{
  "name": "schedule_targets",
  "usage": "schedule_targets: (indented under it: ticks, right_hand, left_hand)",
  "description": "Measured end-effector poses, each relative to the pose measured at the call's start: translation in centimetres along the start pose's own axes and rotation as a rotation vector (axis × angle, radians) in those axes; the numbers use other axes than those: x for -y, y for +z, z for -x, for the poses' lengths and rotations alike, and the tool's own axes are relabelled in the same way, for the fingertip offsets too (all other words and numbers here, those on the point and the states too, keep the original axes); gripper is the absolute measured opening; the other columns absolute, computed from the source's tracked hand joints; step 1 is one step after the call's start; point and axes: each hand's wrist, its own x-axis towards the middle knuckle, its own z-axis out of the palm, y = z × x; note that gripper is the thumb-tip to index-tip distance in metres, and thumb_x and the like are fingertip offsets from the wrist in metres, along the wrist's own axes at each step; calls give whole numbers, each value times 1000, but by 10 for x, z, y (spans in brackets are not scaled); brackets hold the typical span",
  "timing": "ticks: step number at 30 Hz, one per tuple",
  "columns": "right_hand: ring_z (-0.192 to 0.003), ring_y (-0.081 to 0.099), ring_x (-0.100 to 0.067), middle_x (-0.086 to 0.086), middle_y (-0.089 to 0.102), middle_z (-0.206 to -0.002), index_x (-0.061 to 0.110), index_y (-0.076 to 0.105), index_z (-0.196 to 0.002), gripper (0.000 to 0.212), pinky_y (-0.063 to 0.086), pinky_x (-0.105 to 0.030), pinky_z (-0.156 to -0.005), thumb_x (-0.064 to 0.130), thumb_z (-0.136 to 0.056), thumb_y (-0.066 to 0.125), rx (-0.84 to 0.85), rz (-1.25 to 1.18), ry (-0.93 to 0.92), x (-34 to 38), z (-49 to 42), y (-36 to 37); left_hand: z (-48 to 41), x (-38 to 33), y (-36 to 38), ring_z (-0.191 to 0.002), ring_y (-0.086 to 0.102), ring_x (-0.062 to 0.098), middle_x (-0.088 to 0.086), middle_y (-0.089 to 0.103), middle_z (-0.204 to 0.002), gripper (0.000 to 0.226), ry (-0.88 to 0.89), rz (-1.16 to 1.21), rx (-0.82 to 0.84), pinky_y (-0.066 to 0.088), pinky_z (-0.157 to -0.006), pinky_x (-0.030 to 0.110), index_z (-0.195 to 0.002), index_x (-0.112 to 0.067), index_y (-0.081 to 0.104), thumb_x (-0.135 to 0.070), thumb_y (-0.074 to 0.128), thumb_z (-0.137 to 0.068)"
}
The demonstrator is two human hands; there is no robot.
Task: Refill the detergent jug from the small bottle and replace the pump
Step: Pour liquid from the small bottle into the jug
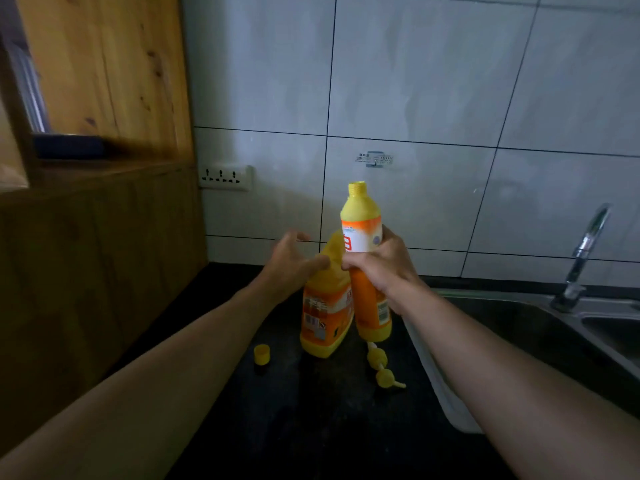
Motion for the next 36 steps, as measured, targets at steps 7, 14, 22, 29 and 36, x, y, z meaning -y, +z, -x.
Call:
schedule_targets:
  ticks: [7, 14, 22, 29, 36]
  right_hand:
    - [-81, 65, -19, 0, 68, -86, 20, 62, -98, 45, 54, -31, -66, 11, -57, 80, 50, 88, 12, -21, -10, -10]
    - [-79, 57, -9, 7, 62, -89, 21, 57, -104, 52, 40, -22, -57, 13, -60, 83, 113, 220, -4, -40, -15, -14]
    - [-70, 46, -6, 15, 49, -80, 29, 46, -100, 58, 33, -21, -53, 14, -58, 84, 181, 441, -18, -47, -21, -21]
    - [-84, 49, -15, 9, 50, -87, 23, 51, -115, 65, 35, -23, -57, 17, -59, 84, 238, 550, -59, -45, -22, -23]
    - [-81, 51, -15, 16, 49, -80, 31, 47, -98, 56, 44, -31, -67, 19, -57, 83, 253, 603, -69, -44, -24, -22]
  left_hand:
    - [-1, 3, 14, -109, 57, 28, 10, 52, -125, 63, 8, -94, 85, 55, -83, 44, -125, -15, 48, -20, 80, -71]
    - [-3, 7, 20, -105, 59, 24, 10, 57, -120, 43, -2, -107, 2, 55, -85, 42, -118, -11, 52, -21, 71, -81]
    - [-1, 10, 21, -105, 60, 24, 11, 61, -113, 36, 0, -49, -12, 53, -90, 44, -113, -7, 57, -21, 70, -82]
    - [-1, 10, 20, -106, 60, 24, 11, 62, -114, 38, -5, -51, -16, 53, -91, 45, -114, -6, 58, -22, 71, -82]
    - [1, 11, 19, -107, 60, 25, 11, 62, -115, 36, 2, -41, 5, 53, -92, 46, -115, -7, 58, -23, 68, -84]
